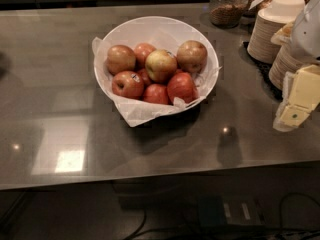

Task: Pick apple from white bowl

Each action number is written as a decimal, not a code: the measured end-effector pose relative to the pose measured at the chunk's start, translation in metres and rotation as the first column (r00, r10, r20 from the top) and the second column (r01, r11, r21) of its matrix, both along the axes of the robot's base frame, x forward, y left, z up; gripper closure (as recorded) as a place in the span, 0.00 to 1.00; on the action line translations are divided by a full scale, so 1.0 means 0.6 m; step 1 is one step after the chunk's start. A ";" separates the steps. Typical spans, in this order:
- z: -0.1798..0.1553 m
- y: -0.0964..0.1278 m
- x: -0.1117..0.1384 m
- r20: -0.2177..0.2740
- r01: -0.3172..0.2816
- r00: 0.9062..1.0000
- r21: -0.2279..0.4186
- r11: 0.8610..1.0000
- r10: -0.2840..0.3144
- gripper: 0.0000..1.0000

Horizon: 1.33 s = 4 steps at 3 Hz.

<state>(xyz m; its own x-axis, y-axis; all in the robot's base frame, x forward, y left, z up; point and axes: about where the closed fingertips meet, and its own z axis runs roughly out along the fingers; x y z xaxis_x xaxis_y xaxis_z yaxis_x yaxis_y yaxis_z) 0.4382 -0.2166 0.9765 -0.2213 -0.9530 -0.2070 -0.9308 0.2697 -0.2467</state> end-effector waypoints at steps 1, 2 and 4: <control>0.000 0.000 0.000 0.000 0.000 1.000 0.000 1.000 0.000 0.00; -0.011 0.034 0.017 0.016 -0.043 0.999 0.039 0.998 0.042 0.00; 0.001 0.168 0.063 0.042 -0.219 0.975 0.284 0.933 0.217 0.00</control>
Offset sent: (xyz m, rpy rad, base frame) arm 0.0249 0.0478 -0.0221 0.0962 -0.0161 0.1033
